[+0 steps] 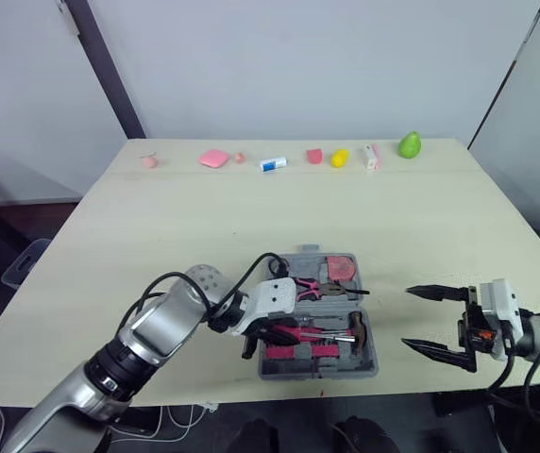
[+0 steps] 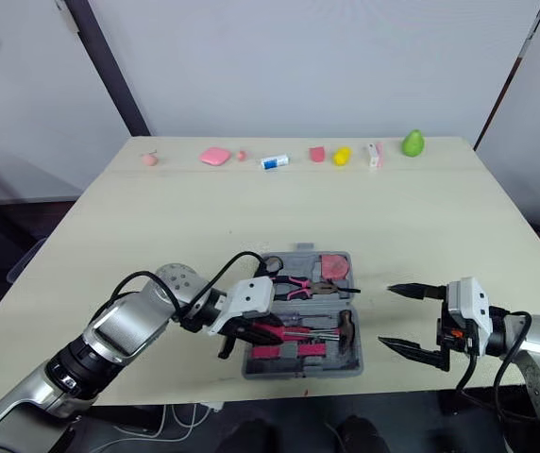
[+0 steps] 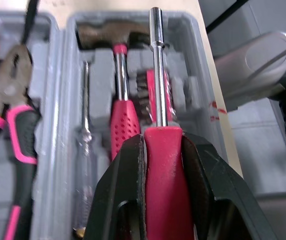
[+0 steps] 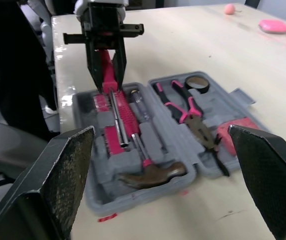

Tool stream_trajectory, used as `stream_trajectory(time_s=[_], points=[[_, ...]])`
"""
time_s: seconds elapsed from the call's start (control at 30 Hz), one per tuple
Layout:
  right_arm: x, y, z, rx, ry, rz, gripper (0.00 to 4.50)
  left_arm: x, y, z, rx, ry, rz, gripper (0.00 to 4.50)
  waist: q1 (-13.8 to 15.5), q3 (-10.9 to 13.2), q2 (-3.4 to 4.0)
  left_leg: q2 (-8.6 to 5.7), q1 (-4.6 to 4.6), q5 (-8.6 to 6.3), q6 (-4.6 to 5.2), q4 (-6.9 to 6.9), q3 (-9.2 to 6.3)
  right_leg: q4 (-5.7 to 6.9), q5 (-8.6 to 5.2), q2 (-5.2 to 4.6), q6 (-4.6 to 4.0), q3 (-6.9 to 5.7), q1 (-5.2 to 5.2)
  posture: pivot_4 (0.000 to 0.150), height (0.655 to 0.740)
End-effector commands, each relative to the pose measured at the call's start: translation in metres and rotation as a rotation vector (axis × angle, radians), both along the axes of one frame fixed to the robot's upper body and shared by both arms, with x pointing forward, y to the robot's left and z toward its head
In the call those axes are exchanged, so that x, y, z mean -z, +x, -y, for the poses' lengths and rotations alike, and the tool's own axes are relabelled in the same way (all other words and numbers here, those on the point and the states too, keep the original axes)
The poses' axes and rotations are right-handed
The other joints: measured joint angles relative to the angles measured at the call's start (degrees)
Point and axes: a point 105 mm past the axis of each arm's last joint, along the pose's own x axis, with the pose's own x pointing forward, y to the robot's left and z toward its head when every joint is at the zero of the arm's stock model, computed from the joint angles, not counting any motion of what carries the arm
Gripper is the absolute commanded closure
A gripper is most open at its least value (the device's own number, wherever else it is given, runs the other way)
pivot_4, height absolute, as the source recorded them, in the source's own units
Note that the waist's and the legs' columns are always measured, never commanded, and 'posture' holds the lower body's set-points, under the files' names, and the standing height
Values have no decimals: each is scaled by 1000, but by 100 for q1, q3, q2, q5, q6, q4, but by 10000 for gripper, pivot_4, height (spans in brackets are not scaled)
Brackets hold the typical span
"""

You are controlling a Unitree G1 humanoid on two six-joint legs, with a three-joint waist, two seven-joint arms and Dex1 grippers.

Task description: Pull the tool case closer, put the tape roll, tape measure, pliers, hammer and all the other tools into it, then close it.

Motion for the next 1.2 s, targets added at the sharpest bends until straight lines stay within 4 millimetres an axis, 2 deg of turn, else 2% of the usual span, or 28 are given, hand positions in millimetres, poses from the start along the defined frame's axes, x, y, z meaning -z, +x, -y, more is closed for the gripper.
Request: stream_trajectory(time_s=[0.03,0.33,0.8,0.93,1.2], points=[[-9,-4,4,-20,-13,22,0,-2,-7,7,16,8,7,38876,0,0,0,0,0,0,0,1,1,0,0,0,0,0,0,1500,7400],[-7,-4,-2,-43,-17,13,0,12,-20,19,11,45,-51,38876,2,0,0,0,0,0,0,3,-1,1,0,0,0,0,0,1500,7400],[-8,-7,-3,-40,-19,2,0,31,-22,35,-26,58,-47,38876,21,-1,0,-2,0,0,0,5,-1,1,0,-1,1,1,2,1500,7400],[-8,-9,-2,-39,-22,0,0,34,-23,45,-47,40,-52,38876,18,-1,0,-2,-1,0,0,6,-2,1,0,-2,1,1,2,1500,7400],[-8,-9,-2,-35,-21,-1,0,38,-29,46,-48,48,-73,38876,30,-4,6,-5,1,0,0,11,-1,1,1,-4,2,3,7,1500,7400]])
